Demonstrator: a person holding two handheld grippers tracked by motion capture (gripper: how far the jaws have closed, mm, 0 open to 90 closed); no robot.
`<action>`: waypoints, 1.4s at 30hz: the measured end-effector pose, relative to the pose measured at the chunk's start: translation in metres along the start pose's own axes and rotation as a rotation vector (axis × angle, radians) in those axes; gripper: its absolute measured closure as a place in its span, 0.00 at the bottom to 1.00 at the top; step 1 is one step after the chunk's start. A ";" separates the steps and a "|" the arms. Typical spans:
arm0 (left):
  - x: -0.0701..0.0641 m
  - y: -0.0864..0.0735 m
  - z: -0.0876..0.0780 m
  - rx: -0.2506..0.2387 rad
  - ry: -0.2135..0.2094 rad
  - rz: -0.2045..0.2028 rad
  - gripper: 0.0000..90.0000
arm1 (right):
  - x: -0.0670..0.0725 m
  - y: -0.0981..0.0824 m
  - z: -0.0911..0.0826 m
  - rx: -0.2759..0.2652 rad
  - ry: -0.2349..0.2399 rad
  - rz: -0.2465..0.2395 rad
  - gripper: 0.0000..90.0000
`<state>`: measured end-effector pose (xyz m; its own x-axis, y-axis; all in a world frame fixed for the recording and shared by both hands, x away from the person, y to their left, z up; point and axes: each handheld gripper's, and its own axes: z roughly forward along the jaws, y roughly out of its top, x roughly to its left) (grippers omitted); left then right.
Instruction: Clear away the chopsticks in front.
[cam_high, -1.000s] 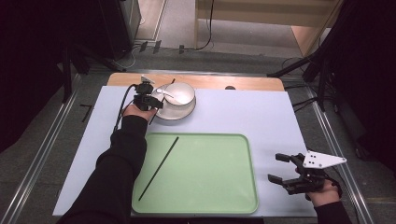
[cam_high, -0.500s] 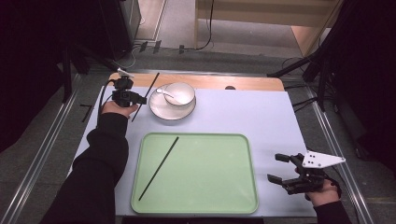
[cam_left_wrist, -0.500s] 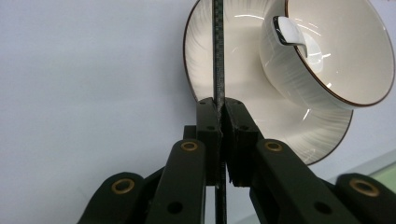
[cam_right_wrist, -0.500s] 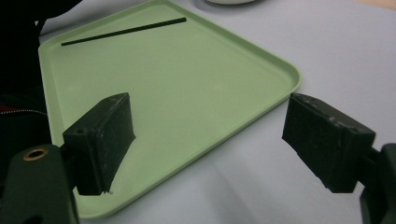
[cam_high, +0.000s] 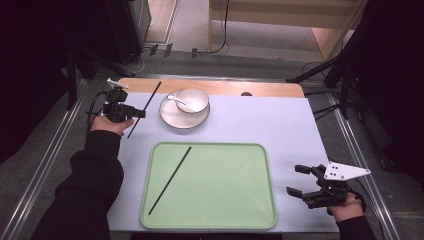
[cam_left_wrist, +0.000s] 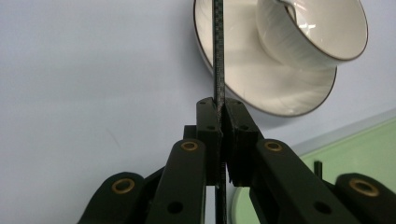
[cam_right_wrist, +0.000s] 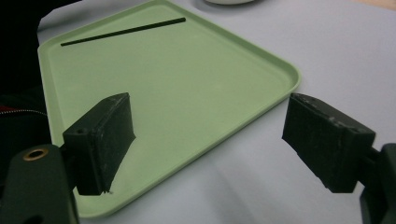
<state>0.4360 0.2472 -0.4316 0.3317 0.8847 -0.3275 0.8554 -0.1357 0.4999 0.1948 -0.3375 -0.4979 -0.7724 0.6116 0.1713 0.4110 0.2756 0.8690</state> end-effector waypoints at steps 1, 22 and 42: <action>0.000 0.000 0.000 0.000 0.000 0.000 0.96 | 0.000 0.000 0.000 0.001 0.000 0.001 0.19; -0.014 -0.077 -0.037 -0.023 -0.047 0.028 0.96 | 0.000 0.000 -0.001 -0.002 -0.005 -0.006 0.19; -0.056 -0.125 -0.032 -0.017 -0.108 0.088 0.96 | 0.001 0.000 -0.002 0.000 -0.003 -0.009 0.19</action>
<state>0.2981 0.2286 -0.4503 0.4468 0.8166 -0.3654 0.8145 -0.2024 0.5437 0.1931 -0.3382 -0.4968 -0.7745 0.6116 0.1619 0.4038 0.2808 0.8707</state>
